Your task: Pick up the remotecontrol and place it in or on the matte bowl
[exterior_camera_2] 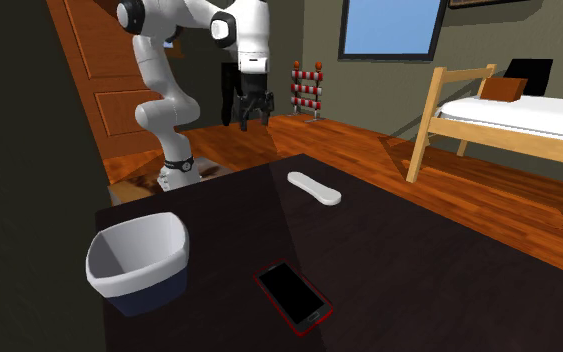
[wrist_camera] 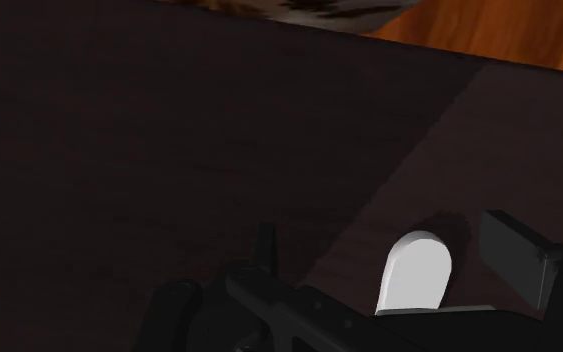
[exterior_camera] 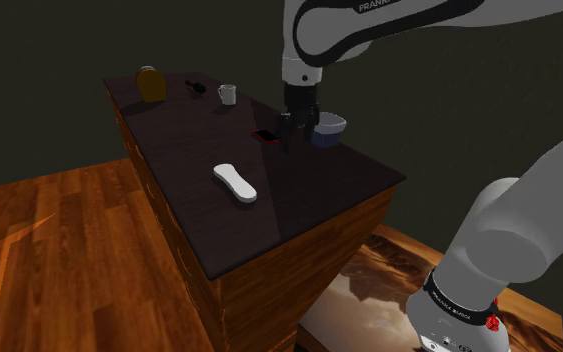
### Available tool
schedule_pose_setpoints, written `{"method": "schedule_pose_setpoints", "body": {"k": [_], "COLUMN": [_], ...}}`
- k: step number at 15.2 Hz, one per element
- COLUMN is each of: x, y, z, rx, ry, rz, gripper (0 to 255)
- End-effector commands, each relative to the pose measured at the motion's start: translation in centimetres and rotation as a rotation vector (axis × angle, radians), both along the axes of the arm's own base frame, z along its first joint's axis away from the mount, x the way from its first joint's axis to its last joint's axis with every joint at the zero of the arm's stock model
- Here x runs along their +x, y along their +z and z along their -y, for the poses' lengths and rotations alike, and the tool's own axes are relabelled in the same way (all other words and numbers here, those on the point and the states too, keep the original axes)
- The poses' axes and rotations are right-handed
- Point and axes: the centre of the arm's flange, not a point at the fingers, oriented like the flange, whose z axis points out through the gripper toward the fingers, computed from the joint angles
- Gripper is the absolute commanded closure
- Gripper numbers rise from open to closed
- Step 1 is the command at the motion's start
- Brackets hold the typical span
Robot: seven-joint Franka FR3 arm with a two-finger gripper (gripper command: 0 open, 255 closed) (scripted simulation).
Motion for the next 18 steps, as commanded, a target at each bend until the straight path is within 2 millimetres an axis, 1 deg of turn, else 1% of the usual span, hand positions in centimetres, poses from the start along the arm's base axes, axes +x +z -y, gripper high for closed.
{"method": "schedule_pose_setpoints", "body": {"k": [1, 9, 16, 17, 18], "x": [1.8, 9.9, 17.2, 17.8, 17.9], "y": [-1.7, -7.3, -12.1, -12.5, -13.0], "z": [-1.0, -4.2, -6.5, -6.6, -6.6], "rx": [0.001, 0.001, 0.001, 0.001, 0.001], "ry": [-0.018, -0.086, -0.145, -0.15, -0.15], "rz": [0.005, 0.021, 0.035, 0.036, 0.036], "gripper": [0, 0, 0, 0, 0]}}
